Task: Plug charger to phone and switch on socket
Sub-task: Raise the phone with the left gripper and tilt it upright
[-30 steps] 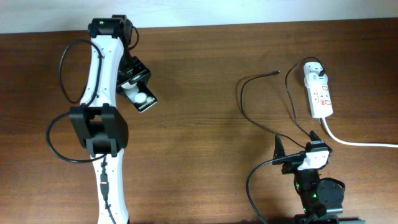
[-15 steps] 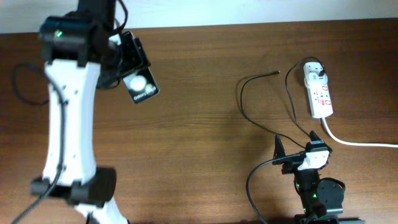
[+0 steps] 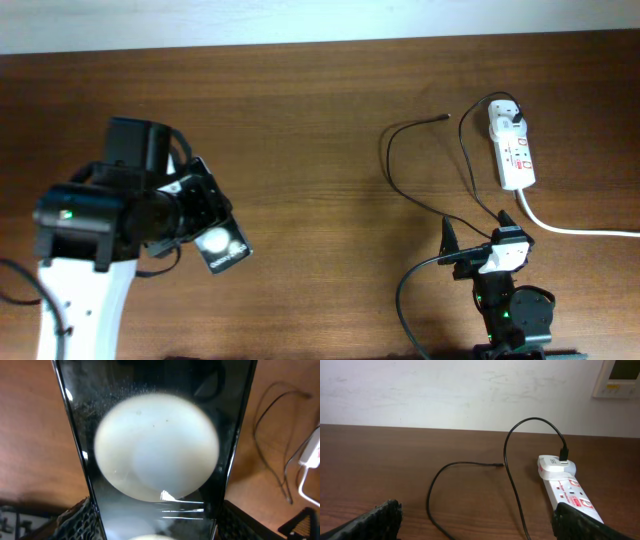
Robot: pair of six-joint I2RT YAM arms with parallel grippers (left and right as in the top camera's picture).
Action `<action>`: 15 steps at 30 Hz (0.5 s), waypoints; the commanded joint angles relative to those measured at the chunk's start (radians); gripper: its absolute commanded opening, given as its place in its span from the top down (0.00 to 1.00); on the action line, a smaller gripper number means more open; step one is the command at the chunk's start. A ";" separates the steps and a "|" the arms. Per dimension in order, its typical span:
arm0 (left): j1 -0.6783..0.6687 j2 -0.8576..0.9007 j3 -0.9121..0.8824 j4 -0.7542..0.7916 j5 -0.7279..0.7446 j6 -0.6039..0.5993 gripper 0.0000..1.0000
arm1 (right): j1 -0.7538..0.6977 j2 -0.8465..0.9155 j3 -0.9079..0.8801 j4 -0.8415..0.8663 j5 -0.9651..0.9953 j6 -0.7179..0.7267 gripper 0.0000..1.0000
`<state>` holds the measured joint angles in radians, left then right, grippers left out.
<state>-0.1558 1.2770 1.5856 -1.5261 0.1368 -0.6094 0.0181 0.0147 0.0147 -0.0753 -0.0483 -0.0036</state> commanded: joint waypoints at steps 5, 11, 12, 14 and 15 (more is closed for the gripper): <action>-0.002 -0.013 -0.314 0.273 0.159 -0.126 0.53 | -0.006 -0.009 -0.008 -0.002 0.008 0.000 0.02; -0.001 0.002 -0.408 0.393 0.238 -0.233 0.53 | -0.006 -0.009 -0.008 -0.002 0.008 0.000 0.02; -0.002 0.006 -0.408 0.393 0.247 -0.236 0.53 | -0.006 -0.009 -0.008 -0.002 0.008 0.000 0.02; -0.001 0.018 -0.408 0.393 0.272 -0.236 0.53 | -0.006 -0.009 -0.008 -0.002 0.008 0.000 0.02; -0.002 0.023 -0.408 0.393 0.284 -0.236 0.52 | -0.006 -0.009 -0.008 -0.002 0.008 0.000 0.02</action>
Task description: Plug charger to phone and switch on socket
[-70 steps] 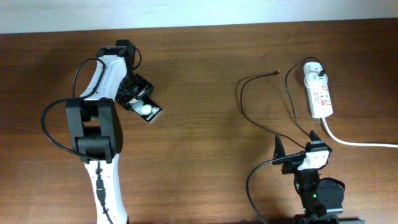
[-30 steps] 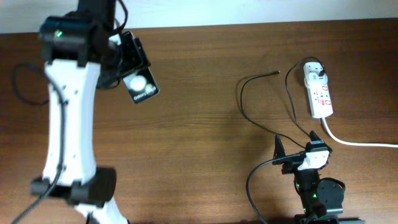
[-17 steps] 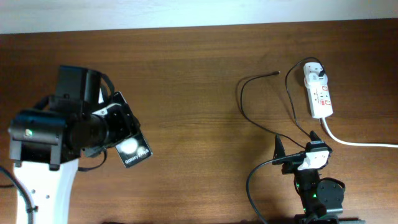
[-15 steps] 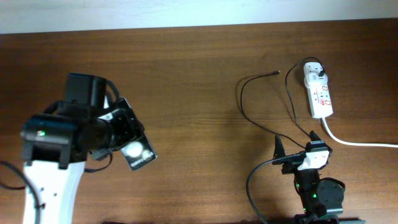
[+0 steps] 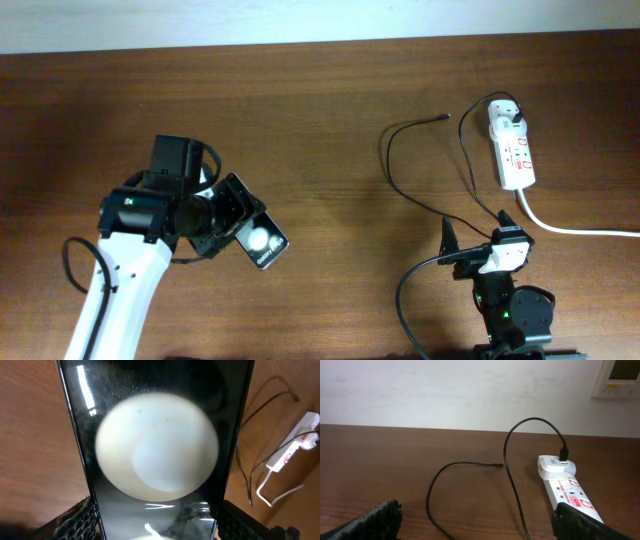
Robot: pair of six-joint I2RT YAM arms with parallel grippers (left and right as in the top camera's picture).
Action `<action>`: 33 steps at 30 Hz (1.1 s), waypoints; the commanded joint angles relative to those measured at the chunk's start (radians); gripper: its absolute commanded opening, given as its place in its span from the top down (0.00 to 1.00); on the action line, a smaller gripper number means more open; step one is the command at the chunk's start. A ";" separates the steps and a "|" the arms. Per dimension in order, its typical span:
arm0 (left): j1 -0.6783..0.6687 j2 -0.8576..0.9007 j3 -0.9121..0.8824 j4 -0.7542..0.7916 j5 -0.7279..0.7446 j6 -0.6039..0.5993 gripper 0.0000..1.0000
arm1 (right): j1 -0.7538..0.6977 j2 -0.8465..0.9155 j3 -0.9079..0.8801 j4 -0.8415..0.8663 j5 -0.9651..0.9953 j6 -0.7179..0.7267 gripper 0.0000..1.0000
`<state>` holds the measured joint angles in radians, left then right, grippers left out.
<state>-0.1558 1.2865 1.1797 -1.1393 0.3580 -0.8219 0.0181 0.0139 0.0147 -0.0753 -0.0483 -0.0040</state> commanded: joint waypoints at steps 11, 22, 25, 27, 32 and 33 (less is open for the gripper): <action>-0.001 0.016 -0.002 0.014 0.143 -0.023 0.53 | -0.006 -0.008 -0.008 0.011 -0.163 0.444 0.02; -0.001 0.017 -0.002 0.029 0.144 -0.023 0.53 | -0.006 -0.008 -0.008 0.008 -0.906 1.191 0.02; -0.001 0.017 -0.002 0.029 0.144 -0.031 0.52 | -0.006 -0.008 -0.008 0.000 -0.860 1.188 0.02; -0.001 0.017 -0.002 0.042 0.144 -0.066 0.51 | -0.006 -0.008 -0.008 -0.010 -0.903 1.006 0.02; -0.002 0.017 -0.002 0.072 0.143 -0.149 0.53 | -0.005 0.016 -0.007 -0.018 -0.933 1.007 0.02; -0.001 0.017 -0.002 0.077 0.143 -0.164 0.53 | -0.005 0.026 -0.006 -0.019 -0.953 1.007 0.01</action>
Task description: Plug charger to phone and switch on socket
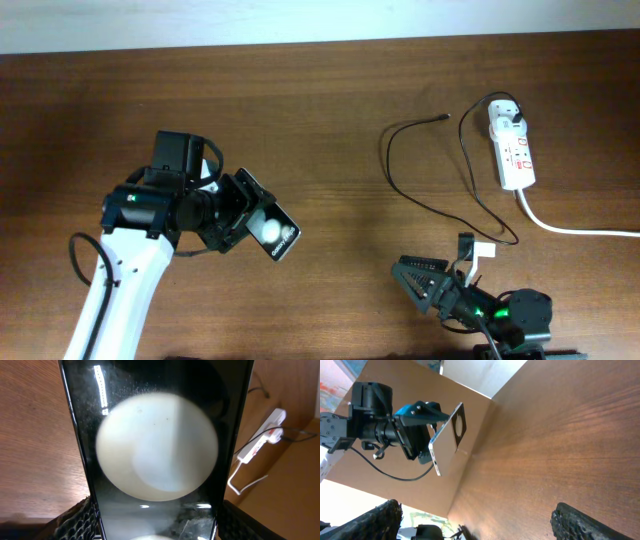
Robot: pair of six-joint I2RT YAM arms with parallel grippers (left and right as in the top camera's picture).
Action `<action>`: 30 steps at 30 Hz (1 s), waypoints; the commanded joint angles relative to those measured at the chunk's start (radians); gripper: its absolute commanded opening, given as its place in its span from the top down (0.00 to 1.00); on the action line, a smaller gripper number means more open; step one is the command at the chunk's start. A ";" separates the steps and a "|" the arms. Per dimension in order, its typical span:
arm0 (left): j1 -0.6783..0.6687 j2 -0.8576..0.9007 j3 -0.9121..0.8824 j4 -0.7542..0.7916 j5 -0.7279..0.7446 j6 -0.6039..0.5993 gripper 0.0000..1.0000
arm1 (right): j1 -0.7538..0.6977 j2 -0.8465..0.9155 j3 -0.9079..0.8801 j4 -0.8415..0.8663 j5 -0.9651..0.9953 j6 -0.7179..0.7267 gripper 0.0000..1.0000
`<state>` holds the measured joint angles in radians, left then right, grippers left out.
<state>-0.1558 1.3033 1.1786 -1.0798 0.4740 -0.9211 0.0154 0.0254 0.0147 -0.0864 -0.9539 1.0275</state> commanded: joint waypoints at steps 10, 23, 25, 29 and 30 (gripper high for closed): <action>-0.002 0.000 -0.001 0.026 0.047 -0.193 0.55 | 0.104 0.308 0.177 -0.004 -0.109 -0.082 0.01; -0.002 0.000 -0.001 0.032 0.037 -0.193 0.53 | 0.698 0.943 0.665 -0.097 0.710 -0.267 0.02; -0.002 0.000 -0.001 0.032 0.030 -0.193 0.53 | 0.761 0.995 0.709 -0.074 0.818 -0.237 0.01; -0.002 0.000 -0.001 0.032 0.030 -0.193 0.54 | 0.836 1.081 0.712 0.083 0.888 -0.173 0.01; -0.002 0.000 -0.001 0.032 0.030 -0.193 0.53 | 0.850 1.126 0.712 0.140 0.887 -0.143 0.00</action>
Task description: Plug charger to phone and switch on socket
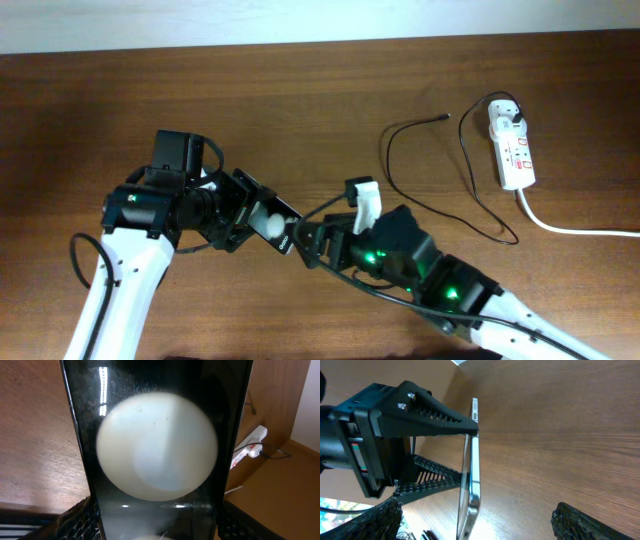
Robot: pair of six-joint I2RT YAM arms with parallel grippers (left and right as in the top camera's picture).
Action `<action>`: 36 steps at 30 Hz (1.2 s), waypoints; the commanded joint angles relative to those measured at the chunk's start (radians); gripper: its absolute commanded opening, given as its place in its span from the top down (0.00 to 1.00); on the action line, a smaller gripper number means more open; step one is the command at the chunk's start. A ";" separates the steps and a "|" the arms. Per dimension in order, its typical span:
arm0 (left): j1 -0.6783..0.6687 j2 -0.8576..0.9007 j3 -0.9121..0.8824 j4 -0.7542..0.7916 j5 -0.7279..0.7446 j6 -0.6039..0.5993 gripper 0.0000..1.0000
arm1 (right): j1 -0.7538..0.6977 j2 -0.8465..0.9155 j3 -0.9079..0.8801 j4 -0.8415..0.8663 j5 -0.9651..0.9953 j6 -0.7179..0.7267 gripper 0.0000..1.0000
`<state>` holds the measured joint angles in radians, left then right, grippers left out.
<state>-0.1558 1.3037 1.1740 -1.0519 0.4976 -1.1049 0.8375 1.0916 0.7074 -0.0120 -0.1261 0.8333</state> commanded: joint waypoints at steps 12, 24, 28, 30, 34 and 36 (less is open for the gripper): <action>-0.002 0.000 0.004 0.004 0.007 -0.009 0.54 | 0.040 0.232 0.020 0.265 0.058 0.178 0.34; -0.002 0.000 0.004 0.005 0.009 -0.047 0.55 | 0.087 0.245 0.020 0.301 0.143 0.178 0.50; -0.002 0.000 0.004 0.005 0.023 -0.047 0.55 | 0.087 0.252 0.020 0.301 0.140 0.178 0.58; -0.002 0.000 0.004 0.005 0.026 -0.047 0.55 | 0.087 0.253 0.020 0.301 0.138 0.178 0.58; -0.002 0.000 0.004 0.005 0.038 -0.047 0.55 | 0.087 0.253 0.020 0.301 0.138 0.178 0.59; -0.013 0.000 0.004 0.009 0.038 -0.047 0.55 | 0.087 0.253 0.020 0.301 0.139 0.178 0.60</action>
<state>-0.1562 1.3037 1.1740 -1.0523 0.5064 -1.1454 0.9180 1.3365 0.7101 0.2878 0.0006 1.0168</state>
